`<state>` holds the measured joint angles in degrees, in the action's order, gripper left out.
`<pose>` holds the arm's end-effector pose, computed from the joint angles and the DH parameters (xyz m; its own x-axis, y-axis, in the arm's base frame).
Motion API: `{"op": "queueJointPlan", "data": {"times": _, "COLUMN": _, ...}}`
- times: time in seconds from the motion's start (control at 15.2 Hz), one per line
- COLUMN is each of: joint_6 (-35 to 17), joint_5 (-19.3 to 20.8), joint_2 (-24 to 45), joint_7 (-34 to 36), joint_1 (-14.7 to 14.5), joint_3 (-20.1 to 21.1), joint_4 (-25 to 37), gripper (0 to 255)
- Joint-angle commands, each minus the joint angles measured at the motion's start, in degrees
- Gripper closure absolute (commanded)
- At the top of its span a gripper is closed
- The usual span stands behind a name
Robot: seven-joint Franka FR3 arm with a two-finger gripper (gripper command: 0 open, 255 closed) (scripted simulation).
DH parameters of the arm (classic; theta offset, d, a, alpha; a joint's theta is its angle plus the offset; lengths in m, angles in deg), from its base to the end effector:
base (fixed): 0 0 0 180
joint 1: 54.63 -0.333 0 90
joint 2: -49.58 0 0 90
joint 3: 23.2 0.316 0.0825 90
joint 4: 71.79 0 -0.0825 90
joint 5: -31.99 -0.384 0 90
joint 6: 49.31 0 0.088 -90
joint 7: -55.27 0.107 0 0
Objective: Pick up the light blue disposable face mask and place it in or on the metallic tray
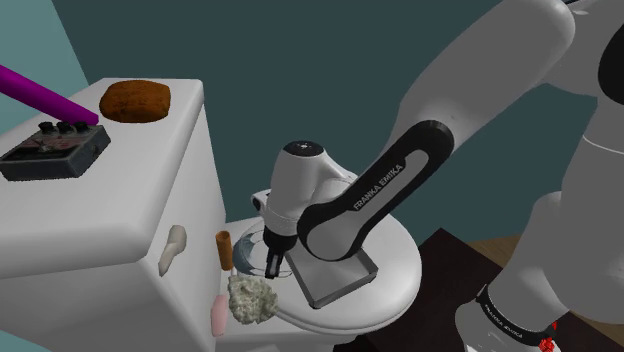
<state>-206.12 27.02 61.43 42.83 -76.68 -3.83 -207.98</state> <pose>0.3932 0.3447 0.2567 0.6542 0.7353 0.1771 0.7541 -0.6521 -0.0781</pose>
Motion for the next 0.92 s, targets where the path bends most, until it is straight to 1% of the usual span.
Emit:
{"op": "queueJointPlan", "data": {"times": 0.0, "joint_6": 1.45, "joint_5": -0.64, "joint_2": -1.45, "joint_7": -0.31, "joint_1": 0.24, "joint_3": 0.33, "joint_4": 0.03, "gripper": 255}}
{"op": "queueJointPlan", "data": {"times": 0.86, "joint_6": 11.56, "joint_5": -3.93, "joint_2": -9.89, "joint_7": -1.81, "joint_1": 1.05, "joint_3": 1.11, "joint_4": 2.01, "gripper": 255}}
